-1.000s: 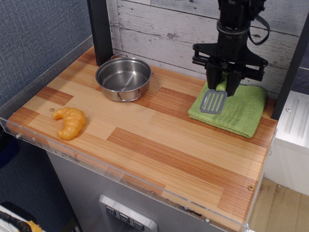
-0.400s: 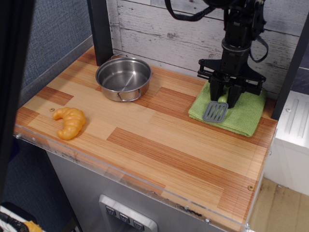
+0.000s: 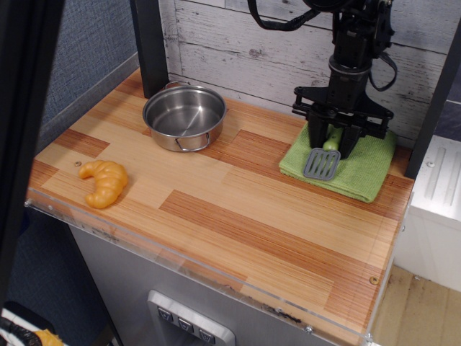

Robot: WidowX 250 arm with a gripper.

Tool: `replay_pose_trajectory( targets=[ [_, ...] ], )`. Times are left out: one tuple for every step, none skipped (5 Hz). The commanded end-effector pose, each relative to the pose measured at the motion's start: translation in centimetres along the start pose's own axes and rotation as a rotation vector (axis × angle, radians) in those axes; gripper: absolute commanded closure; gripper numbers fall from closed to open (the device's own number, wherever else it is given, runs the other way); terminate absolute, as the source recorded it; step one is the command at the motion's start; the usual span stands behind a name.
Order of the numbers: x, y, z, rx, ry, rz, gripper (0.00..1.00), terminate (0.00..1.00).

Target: Place the spatula on top of the cloth

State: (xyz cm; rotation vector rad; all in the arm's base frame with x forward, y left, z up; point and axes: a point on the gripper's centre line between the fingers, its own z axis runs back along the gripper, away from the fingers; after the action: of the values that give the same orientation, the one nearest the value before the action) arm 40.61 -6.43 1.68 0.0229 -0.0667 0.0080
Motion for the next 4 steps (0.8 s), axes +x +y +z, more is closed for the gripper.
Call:
replay_pose_trajectory(
  targets=[
    [0.4, 1.4, 2.2, -0.003, -0.053, 0.036, 0.00, 0.00],
    [0.2, 1.2, 2.9, -0.008, -0.062, 0.033, 0.00, 0.00],
    [0.2, 0.8, 3.6, -0.019, -0.077, 0.022, 0.00, 0.00],
    [0.2, 0.5, 4.6, -0.033, -0.100, 0.017, 0.00, 0.00]
  ],
)
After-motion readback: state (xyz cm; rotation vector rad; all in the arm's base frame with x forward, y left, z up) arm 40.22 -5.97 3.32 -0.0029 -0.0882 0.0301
